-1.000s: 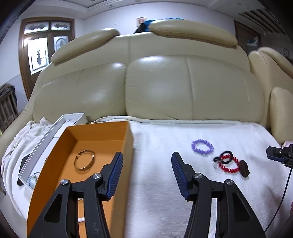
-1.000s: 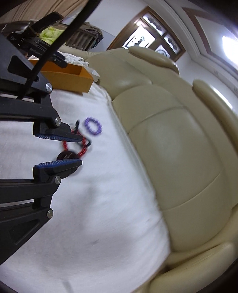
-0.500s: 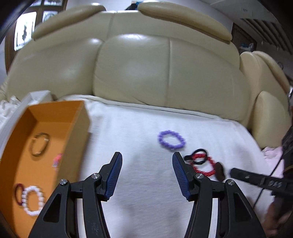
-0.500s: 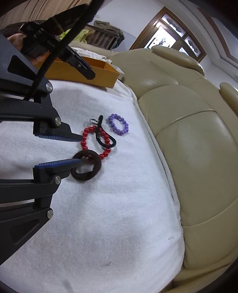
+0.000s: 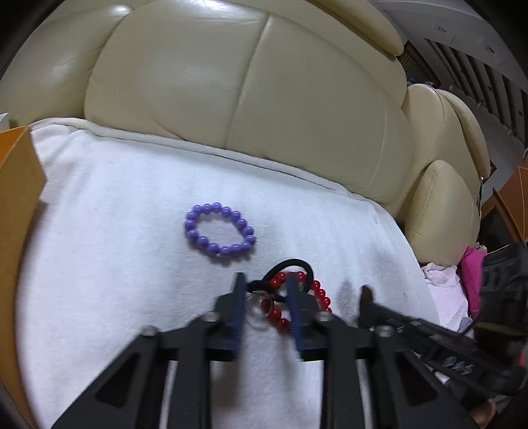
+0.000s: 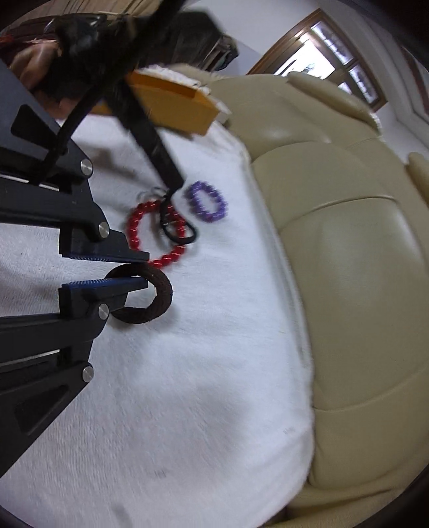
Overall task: Organize jewelry
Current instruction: 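Grasp the dark brown ring with the right tool, then move the left tool to the black hair tie while the right tool holds the brown ring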
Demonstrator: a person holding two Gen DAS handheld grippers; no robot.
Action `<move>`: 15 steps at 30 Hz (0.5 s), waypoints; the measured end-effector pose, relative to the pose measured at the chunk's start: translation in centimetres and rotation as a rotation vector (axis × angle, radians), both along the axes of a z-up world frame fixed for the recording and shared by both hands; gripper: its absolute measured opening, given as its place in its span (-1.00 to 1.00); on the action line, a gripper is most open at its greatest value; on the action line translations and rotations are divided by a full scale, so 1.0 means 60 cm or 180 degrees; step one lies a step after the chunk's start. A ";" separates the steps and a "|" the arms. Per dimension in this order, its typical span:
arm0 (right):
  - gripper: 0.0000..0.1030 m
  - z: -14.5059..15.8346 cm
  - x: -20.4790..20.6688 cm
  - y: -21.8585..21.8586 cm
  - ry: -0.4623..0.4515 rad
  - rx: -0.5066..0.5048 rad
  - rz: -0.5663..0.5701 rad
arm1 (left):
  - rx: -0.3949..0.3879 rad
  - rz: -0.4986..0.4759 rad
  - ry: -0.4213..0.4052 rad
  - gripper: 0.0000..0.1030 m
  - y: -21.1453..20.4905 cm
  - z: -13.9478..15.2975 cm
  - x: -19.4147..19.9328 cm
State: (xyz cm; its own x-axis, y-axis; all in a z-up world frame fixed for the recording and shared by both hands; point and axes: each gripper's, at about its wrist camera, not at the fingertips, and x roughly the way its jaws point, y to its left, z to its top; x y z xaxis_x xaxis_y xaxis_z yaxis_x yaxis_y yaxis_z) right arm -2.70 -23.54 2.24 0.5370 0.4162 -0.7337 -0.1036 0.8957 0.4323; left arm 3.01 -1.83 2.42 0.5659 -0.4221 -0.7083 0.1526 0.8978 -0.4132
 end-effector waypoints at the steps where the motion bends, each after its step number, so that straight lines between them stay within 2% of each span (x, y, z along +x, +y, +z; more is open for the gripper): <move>1: -0.81 0.006 -0.002 -0.008 -0.0031 0.0032 -0.0030 | 0.0001 -0.0013 -0.0018 -0.77 -0.005 0.000 0.001; 4: -0.81 0.010 -0.004 -0.029 -0.0031 0.0093 -0.0137 | -0.0017 0.0000 -0.0137 -0.80 -0.010 0.007 -0.005; 5: -0.81 0.010 -0.004 -0.033 -0.0018 0.0101 -0.0162 | -0.0018 0.0009 -0.0193 -0.96 -0.010 0.013 -0.009; 6: -0.81 0.010 -0.004 -0.039 -0.0002 0.0103 -0.0189 | -0.0039 0.0012 -0.0240 -1.00 -0.008 0.019 -0.011; 12: -0.81 0.017 -0.011 -0.045 -0.0040 0.0130 -0.0231 | -0.0118 0.0148 -0.0518 -1.00 0.028 0.061 -0.028; 15: -0.81 0.021 -0.012 -0.038 -0.0063 0.0167 -0.0215 | -0.0090 0.0155 -0.0485 -1.00 0.037 0.057 -0.025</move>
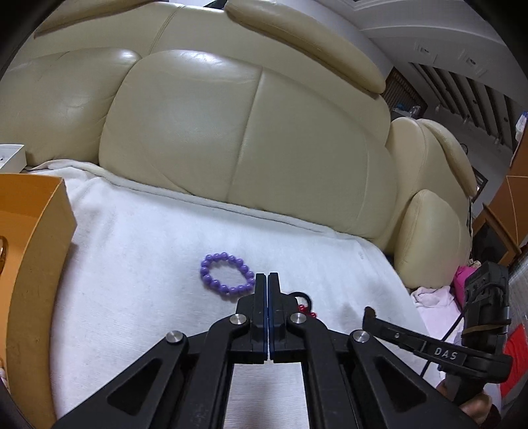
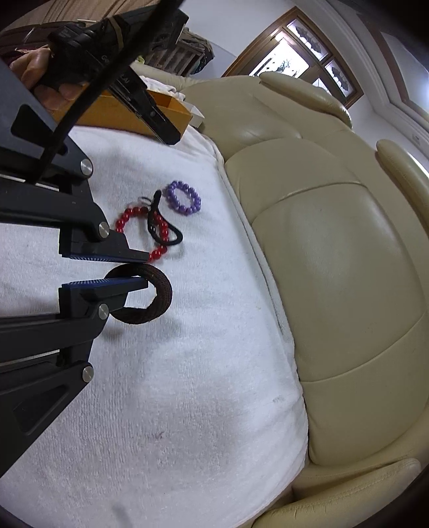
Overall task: Organize jewelry
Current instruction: 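Move the left tool to the black hair tie while the right tool holds the brown ring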
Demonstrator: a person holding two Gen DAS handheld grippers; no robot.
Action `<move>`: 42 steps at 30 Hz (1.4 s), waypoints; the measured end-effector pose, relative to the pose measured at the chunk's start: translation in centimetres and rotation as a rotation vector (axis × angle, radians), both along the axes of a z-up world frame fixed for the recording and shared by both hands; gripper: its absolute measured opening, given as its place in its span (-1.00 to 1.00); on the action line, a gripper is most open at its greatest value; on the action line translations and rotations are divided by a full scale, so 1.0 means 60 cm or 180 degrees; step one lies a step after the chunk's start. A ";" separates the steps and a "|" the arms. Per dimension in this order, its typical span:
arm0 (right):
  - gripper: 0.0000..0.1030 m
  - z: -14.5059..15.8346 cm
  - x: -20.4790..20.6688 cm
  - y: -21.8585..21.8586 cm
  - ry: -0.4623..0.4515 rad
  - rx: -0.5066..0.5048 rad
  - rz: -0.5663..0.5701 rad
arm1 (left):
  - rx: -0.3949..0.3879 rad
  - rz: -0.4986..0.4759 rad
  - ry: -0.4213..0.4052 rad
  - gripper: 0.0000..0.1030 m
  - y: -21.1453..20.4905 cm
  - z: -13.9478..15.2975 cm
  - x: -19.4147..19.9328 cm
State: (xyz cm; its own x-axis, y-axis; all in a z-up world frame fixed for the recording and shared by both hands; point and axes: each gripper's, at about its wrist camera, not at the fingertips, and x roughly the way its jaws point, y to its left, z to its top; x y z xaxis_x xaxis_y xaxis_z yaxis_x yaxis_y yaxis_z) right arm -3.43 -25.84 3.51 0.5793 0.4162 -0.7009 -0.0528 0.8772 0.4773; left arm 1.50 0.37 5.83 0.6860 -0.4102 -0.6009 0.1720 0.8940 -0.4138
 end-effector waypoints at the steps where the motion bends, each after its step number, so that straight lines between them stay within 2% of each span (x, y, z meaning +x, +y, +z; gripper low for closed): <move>1: -0.81 0.000 0.000 0.002 0.0003 0.0010 -0.0006 | -0.0031 -0.0036 0.0060 -0.97 -0.001 -0.003 0.005; 3: -0.81 -0.004 0.002 0.007 0.0023 0.0014 -0.0011 | -0.0116 -0.0124 0.0270 -0.47 -0.011 -0.020 0.017; 4: -0.81 -0.007 0.002 0.009 0.0038 0.0005 -0.0010 | -0.0129 -0.0119 0.0329 0.07 -0.016 -0.027 0.019; 5: -0.81 -0.010 0.003 0.011 0.0056 -0.0008 -0.0005 | -0.0109 -0.0075 0.0329 0.26 -0.022 -0.032 0.021; 10: -0.81 -0.031 0.005 0.009 0.0179 -0.0069 -0.0009 | -0.0019 -0.0070 0.0357 0.26 -0.059 -0.051 0.029; 13: -0.81 -0.036 0.004 0.006 0.0196 -0.0078 0.0004 | 0.0130 -0.0024 0.0342 0.25 -0.082 -0.066 0.035; 15: -0.81 -0.036 0.002 0.006 0.0205 -0.0075 0.0025 | 0.0147 -0.0022 0.0352 0.02 -0.084 -0.070 0.034; 17: -0.81 -0.038 0.001 0.006 0.0220 -0.0084 0.0042 | 0.0171 -0.0028 0.0368 -0.63 -0.089 -0.074 0.037; 18: -0.81 -0.039 0.001 0.007 0.0234 -0.0092 0.0047 | 0.0198 -0.0026 0.0346 -0.71 -0.090 -0.073 0.037; 20: -0.81 -0.044 0.002 0.007 0.0273 -0.0115 0.0060 | 0.0240 -0.0024 0.0266 -0.75 -0.093 -0.068 0.033; 28: -0.81 -0.044 0.004 0.005 0.0308 -0.0135 0.0065 | 0.0219 -0.0079 0.0068 -0.76 -0.053 -0.019 0.001; 31: -0.81 -0.048 0.005 0.010 0.0339 -0.0180 0.0075 | 0.0375 -0.0125 0.0112 -0.75 -0.040 -0.015 -0.011; 37: -0.79 -0.063 0.016 0.024 0.0457 -0.0228 0.0054 | 0.0733 -0.0187 0.0363 -0.69 -0.020 -0.040 -0.037; 39: -0.79 -0.066 0.017 0.029 0.0470 -0.0250 0.0040 | 0.0850 -0.0193 0.0422 -0.56 -0.013 -0.045 -0.042; 41: -0.79 -0.066 0.018 0.034 0.0484 -0.0260 0.0028 | 0.0906 -0.0220 0.0420 -0.13 -0.011 -0.045 -0.044; 42: -0.79 -0.065 0.018 0.035 0.0488 -0.0266 0.0026 | 0.0940 -0.0218 0.0395 -0.02 -0.008 -0.042 -0.047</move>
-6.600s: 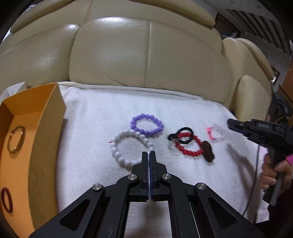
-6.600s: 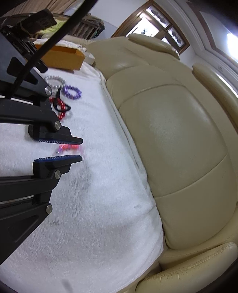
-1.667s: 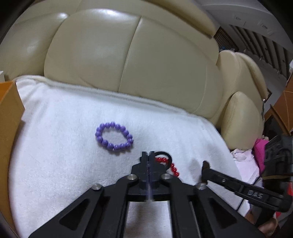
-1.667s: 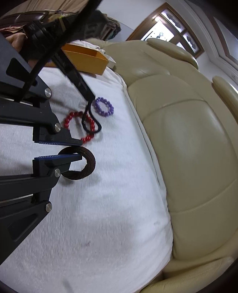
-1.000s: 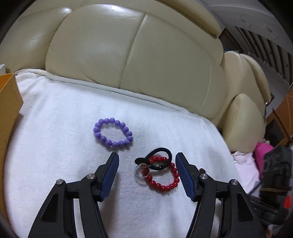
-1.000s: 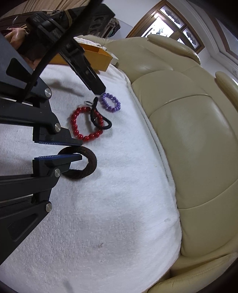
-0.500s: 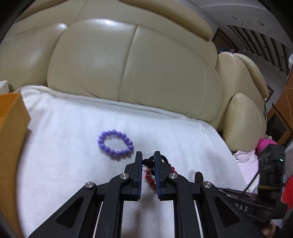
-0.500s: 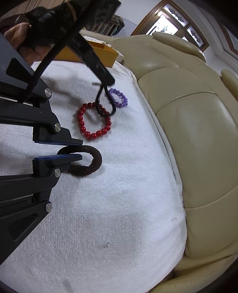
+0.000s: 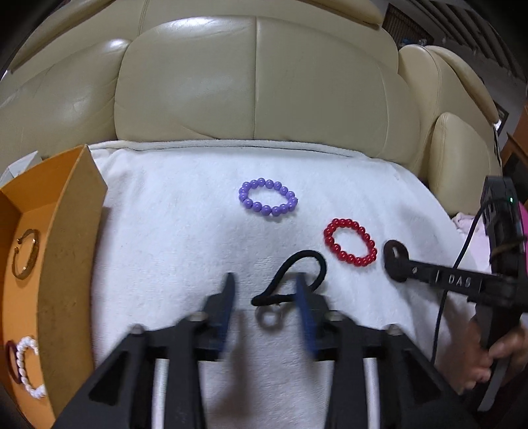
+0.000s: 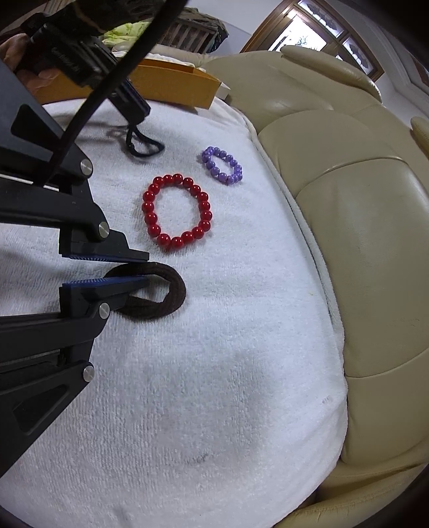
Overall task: Organize jewelry
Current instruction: 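Move the left tool to the black hair tie while the right tool holds the brown ring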
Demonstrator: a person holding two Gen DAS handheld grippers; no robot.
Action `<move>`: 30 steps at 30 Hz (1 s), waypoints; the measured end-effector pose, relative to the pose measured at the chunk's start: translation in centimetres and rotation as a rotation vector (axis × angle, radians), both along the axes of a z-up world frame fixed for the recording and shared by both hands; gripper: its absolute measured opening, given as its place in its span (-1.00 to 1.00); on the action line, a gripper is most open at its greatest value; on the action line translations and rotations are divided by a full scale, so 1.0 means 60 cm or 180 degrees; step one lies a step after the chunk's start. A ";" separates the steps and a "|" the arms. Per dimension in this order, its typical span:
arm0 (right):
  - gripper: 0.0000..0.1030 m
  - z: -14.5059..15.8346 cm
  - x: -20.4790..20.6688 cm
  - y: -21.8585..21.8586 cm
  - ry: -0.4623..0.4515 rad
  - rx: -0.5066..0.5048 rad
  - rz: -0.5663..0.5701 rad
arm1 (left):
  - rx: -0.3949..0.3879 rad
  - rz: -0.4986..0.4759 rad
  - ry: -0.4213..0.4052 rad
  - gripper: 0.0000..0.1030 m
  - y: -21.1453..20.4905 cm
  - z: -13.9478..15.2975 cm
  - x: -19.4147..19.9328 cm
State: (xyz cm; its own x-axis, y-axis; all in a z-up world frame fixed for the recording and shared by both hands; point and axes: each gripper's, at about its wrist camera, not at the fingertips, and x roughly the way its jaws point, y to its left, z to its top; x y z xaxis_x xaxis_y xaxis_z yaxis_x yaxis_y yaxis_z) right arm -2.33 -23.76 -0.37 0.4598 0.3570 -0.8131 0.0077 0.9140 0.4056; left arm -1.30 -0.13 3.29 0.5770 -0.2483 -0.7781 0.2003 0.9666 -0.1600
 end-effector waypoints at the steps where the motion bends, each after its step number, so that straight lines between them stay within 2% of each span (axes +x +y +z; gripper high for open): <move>1: -0.78 0.003 0.001 0.000 0.0004 0.0006 0.0001 | 0.0031 -0.0007 -0.0035 0.09 0.002 0.003 -0.003; 9: -0.71 0.023 -0.003 -0.030 0.0019 0.0302 -0.0114 | 0.0407 -0.0135 -0.0126 0.11 -0.005 0.003 -0.014; 14: -0.66 0.034 -0.008 -0.046 0.0025 0.0432 -0.0175 | 0.0386 -0.0191 -0.0191 0.21 -0.010 0.012 -0.016; 18: -0.63 0.038 -0.009 -0.061 0.0024 0.0473 -0.0248 | 0.0496 -0.0184 -0.0205 0.22 -0.017 0.010 -0.014; 26: -0.63 0.026 -0.003 -0.057 0.0042 0.0155 -0.0341 | 0.0576 -0.0072 -0.0191 0.22 -0.028 0.005 -0.002; 30: -0.63 0.016 0.005 -0.045 0.0061 0.0117 -0.0318 | 0.0638 -0.0061 -0.0211 0.23 -0.039 0.006 -0.001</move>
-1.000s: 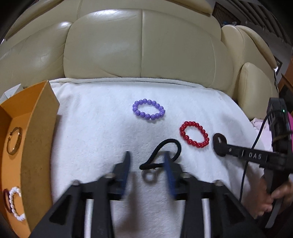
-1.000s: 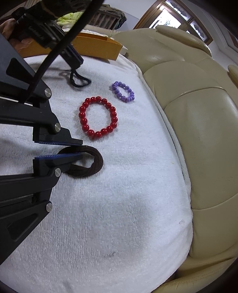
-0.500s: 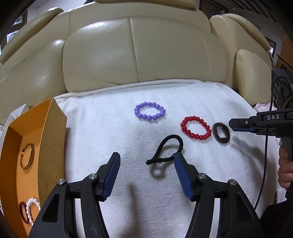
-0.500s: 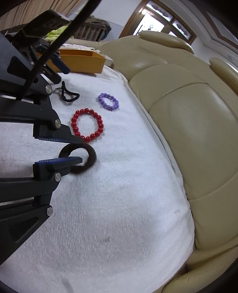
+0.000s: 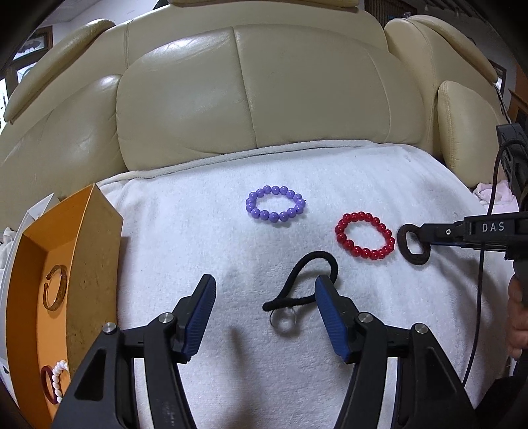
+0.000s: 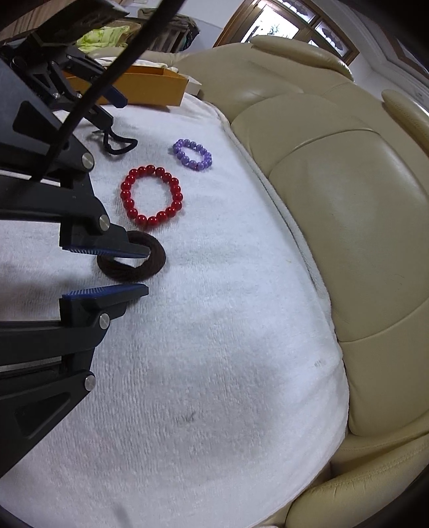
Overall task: Organize jewelry
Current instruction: 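Move the left tool to the black hair tie while the right tool holds the brown ring, then position the left tool open around the black hair tie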
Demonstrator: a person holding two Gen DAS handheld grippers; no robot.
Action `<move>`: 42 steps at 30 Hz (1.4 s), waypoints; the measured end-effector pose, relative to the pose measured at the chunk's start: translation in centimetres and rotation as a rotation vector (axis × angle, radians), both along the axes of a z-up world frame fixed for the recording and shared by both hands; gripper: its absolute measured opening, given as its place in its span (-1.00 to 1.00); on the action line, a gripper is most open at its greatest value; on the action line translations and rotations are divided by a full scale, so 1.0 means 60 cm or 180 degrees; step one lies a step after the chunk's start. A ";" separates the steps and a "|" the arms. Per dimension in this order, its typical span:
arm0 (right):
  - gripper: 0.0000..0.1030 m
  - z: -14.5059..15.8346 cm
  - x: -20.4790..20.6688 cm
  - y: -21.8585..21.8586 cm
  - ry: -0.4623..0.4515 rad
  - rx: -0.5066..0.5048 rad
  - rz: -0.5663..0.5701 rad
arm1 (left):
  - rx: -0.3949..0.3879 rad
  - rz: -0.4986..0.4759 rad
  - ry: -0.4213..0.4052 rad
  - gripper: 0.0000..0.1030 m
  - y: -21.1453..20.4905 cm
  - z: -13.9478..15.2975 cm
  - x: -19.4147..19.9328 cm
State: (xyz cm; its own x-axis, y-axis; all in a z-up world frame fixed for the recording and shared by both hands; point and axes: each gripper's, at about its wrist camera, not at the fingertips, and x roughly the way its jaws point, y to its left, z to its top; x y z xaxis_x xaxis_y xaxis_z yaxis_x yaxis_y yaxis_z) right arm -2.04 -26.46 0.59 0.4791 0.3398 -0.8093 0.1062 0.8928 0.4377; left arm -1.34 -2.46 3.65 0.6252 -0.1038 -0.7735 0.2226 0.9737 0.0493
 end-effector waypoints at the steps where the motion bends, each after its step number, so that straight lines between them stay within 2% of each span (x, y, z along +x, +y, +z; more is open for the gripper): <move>1: -0.63 -0.002 0.001 0.003 0.0008 -0.0020 0.0019 | 0.0034 -0.0004 -0.0006 0.23 -0.003 -0.001 0.000; 8: -0.60 -0.002 -0.002 0.018 -0.0102 -0.0173 0.0070 | 0.0166 -0.0015 -0.0033 0.23 -0.009 -0.002 -0.002; 15: -0.60 0.033 -0.016 0.029 -0.0406 -0.0386 0.0131 | 0.0194 -0.0002 -0.0039 0.23 -0.007 -0.002 -0.004; 18: -0.60 0.037 -0.018 0.026 -0.0401 -0.0388 0.0128 | 0.0217 -0.0003 -0.0035 0.23 -0.009 -0.004 -0.004; 23: -0.60 0.017 -0.010 0.018 -0.0161 -0.0382 0.0098 | 0.0215 -0.0003 0.0004 0.24 -0.012 -0.005 -0.001; 26: -0.58 0.007 -0.006 0.023 -0.0118 -0.0426 0.0125 | 0.0227 -0.0008 0.0017 0.25 -0.015 -0.008 0.001; 29: -0.49 0.006 -0.003 0.031 -0.0130 -0.0473 0.0189 | 0.0241 -0.0014 0.0044 0.27 -0.019 -0.013 0.003; 35: -0.48 0.009 -0.008 0.032 -0.0207 -0.0495 0.0193 | 0.0333 -0.0032 0.0139 0.28 -0.024 -0.029 0.007; 38: -0.50 0.013 -0.010 0.035 -0.0268 -0.0565 0.0221 | 0.0300 -0.0027 0.0149 0.35 -0.020 -0.031 0.008; 42: -0.51 0.023 -0.014 0.027 -0.0345 -0.0541 0.0175 | 0.0133 0.0000 0.0230 0.44 -0.006 -0.035 0.016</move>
State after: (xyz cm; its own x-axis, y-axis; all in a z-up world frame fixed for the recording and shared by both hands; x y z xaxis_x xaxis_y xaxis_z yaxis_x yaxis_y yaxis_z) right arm -2.90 -24.85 1.96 0.5510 0.2307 -0.8020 0.0157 0.9580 0.2864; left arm -0.36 -2.82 1.55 0.5675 -0.0705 -0.8203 0.2271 0.9711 0.0737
